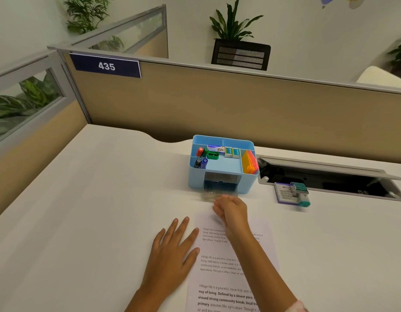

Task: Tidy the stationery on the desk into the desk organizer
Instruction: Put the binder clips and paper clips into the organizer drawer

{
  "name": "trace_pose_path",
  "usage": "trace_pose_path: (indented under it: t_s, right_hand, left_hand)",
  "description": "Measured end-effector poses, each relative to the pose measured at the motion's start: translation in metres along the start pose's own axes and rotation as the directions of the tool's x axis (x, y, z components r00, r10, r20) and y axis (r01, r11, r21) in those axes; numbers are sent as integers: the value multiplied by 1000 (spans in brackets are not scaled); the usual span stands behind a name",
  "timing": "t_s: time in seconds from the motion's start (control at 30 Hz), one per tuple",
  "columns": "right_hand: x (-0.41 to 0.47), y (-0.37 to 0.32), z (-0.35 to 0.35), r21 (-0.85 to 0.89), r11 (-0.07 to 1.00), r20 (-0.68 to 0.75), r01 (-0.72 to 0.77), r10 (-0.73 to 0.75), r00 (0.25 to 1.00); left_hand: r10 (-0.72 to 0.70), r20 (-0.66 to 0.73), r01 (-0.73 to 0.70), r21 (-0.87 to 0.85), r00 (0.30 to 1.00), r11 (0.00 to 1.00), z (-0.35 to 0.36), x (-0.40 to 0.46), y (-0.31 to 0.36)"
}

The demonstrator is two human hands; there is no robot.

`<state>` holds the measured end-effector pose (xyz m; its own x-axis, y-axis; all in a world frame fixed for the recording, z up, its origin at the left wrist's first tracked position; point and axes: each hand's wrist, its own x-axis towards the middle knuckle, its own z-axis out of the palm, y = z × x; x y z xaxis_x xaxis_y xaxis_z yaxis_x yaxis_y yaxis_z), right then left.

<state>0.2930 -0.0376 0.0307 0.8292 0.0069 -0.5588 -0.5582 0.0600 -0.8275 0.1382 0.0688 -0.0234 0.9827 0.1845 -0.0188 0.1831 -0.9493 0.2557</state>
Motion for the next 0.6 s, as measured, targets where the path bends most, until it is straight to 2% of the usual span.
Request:
trace_pose_path:
  t_s: [0.13, 0.37, 0.47, 0.6]
  right_hand:
    - [11, -9, 9, -44, 997, 42, 70, -69, 997]
    - [10, -1, -8, -306, 914, 147, 267, -232, 962]
    - [-2, 6, -36, -441, 803, 181, 401, -357, 916]
    - [-21, 23, -86, -652, 527, 250, 545, -529, 811]
  left_hand:
    - [8, 26, -8, -9, 1000, 1000, -3, -1, 2]
    - [0, 10, 0, -45, 1000, 999, -4, -2, 2]
    - [-5, -32, 3, -80, 999, 997, -6, -7, 4]
    - [-12, -43, 8, -83, 999, 997, -1, -24, 4]
